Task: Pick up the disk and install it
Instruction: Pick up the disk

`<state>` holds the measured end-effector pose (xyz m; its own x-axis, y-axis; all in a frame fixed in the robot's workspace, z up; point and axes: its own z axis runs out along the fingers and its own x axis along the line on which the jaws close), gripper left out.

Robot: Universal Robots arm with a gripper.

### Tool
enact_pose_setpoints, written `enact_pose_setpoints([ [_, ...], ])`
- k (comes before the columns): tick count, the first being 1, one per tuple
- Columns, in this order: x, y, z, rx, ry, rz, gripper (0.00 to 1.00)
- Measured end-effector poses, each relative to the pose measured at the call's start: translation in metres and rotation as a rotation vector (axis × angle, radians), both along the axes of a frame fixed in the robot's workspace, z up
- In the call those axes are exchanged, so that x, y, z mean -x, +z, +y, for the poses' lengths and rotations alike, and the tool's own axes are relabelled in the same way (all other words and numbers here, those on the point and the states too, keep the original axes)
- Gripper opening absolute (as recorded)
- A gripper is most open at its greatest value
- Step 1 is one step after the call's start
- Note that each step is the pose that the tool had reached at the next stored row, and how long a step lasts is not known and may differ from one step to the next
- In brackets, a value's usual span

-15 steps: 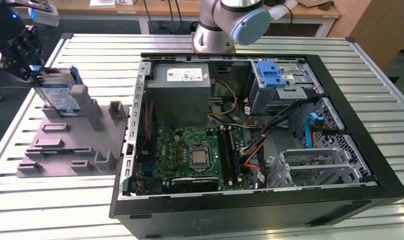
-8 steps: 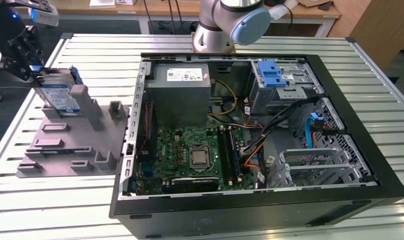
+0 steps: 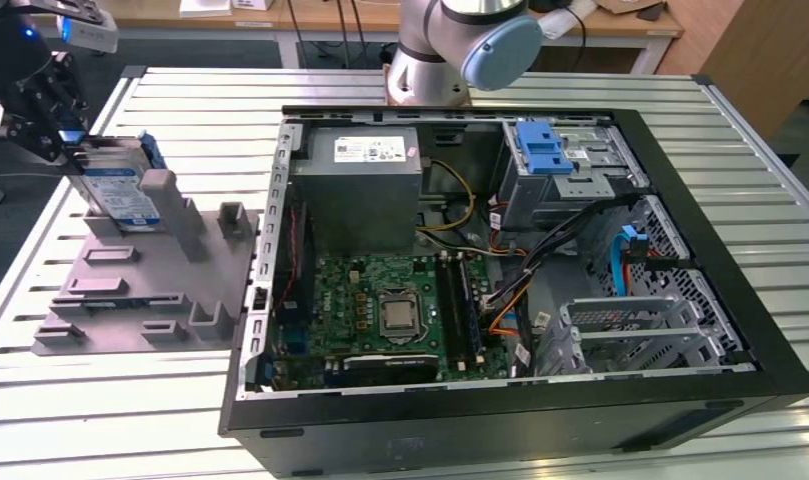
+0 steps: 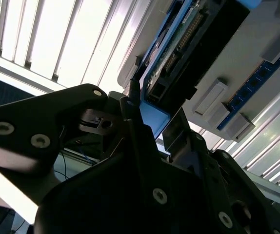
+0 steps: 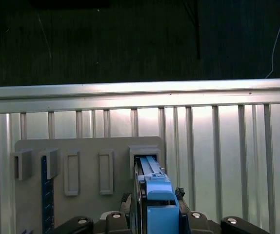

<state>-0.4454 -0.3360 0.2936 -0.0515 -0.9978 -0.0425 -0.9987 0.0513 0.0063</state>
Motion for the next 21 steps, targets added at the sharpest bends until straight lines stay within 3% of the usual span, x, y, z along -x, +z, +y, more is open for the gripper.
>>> enact_pose_setpoints([
  [3,0.0000,-0.0002,0.0000,0.0003,0.000,0.0001,0.46],
  [4,0.0000,-0.0006,0.0000,0.0002,0.000,-0.0001,0.52],
  [10,0.0000,-0.0042,0.0000,0.0004,0.000,0.0026,0.52],
  [12,0.0000,-0.0043,0.0000,0.0004,0.000,0.0025,0.50],
  [13,0.0000,-0.0044,0.0000,0.0003,0.000,0.0023,0.44],
  [21,0.0000,-0.0045,0.0000,0.0016,0.000,0.0022,0.37],
])
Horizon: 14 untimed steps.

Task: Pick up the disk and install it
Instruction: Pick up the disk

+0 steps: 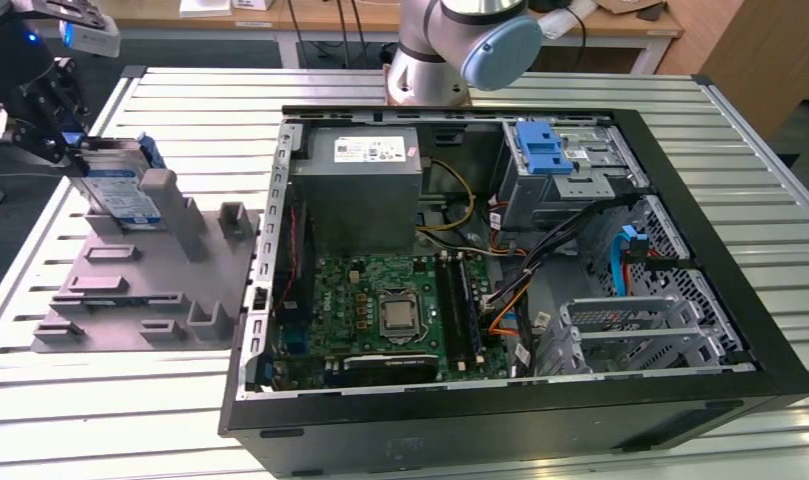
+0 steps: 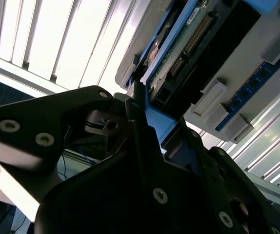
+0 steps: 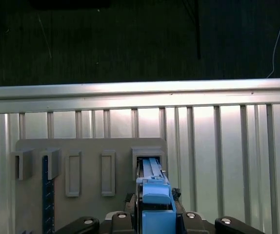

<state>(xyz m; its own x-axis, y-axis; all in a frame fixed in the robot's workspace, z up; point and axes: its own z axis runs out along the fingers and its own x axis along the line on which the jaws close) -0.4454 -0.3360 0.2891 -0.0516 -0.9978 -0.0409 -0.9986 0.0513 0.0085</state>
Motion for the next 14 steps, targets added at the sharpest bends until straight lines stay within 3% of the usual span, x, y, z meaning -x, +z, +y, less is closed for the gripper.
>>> enact_pose_setpoints([
  [9,0.0000,0.0067,0.0000,0.0024,0.000,0.0001,0.37],
  [14,0.0000,0.0068,0.0000,0.0026,0.000,0.0000,0.37],
])
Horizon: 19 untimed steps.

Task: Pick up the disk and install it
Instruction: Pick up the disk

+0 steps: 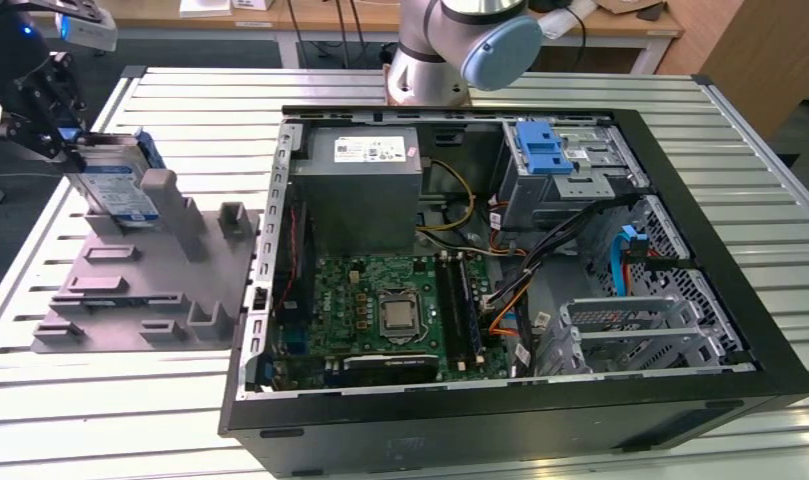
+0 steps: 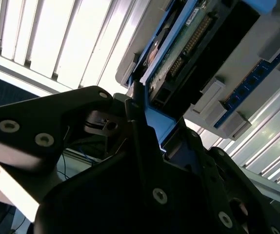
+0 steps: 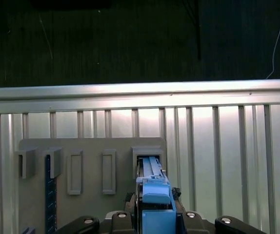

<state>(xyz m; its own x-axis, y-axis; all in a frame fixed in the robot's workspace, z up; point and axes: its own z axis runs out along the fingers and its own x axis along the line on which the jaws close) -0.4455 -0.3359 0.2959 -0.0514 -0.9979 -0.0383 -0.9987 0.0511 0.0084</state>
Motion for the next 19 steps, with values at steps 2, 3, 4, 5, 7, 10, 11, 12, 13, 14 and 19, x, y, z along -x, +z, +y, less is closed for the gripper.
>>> enact_pose_setpoints([
  [2,0.0000,-0.0001,0.0000,0.0003,0.000,0.0005,0.38],
  [3,0.0000,-0.0007,0.0000,0.0001,0.000,0.0001,0.38],
  [4,0.0000,-0.0013,0.0000,0.0001,0.000,0.0000,0.44],
  [5,0.0000,-0.0021,0.0000,0.0001,0.000,0.0001,0.44],
  [7,0.0002,-0.0040,0.0000,0.0001,0.000,0.0001,0.44],
  [10,0.0013,-0.0056,0.0000,0.0000,0.000,0.0001,0.44],
  [11,0.0014,-0.0056,0.0000,0.0001,0.000,0.0001,0.44],
  [12,0.0014,-0.0056,0.0000,0.0001,0.000,0.0001,0.44],
  [13,0.0014,-0.0057,0.0000,0.0001,0.000,0.0001,0.44],
  [14,0.0015,-0.0057,0.0000,0.0001,0.000,0.0001,0.44],
  [19,0.0015,-0.0057,0.0000,0.0000,0.000,0.0001,0.36],
])
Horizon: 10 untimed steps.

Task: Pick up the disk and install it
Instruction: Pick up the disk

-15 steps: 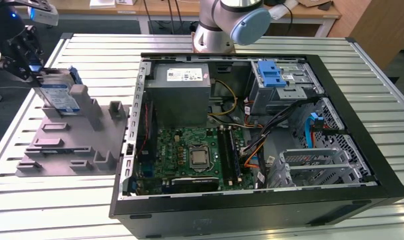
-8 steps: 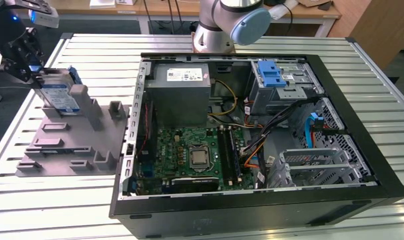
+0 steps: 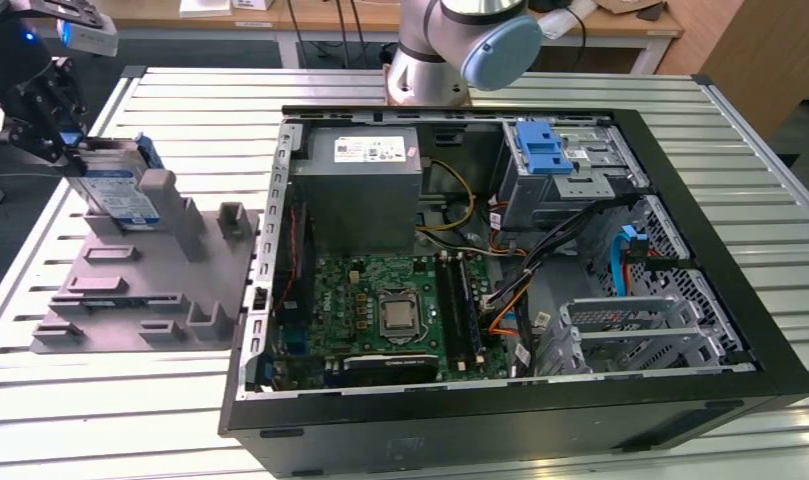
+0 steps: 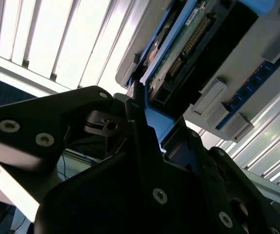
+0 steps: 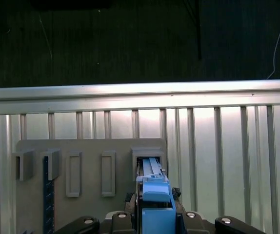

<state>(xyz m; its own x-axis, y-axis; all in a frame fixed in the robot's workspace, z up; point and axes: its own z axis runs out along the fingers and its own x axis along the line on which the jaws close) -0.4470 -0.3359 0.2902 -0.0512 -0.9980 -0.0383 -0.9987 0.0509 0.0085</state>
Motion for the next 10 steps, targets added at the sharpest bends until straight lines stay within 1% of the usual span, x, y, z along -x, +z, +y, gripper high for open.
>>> enact_pose_setpoints([
  [5,0.0001,0.0001,0.0000,0.0000,0.000,-0.0002,0.36],
  [10,0.0001,0.0031,0.0000,0.0000,0.000,-0.0001,0.36],
])
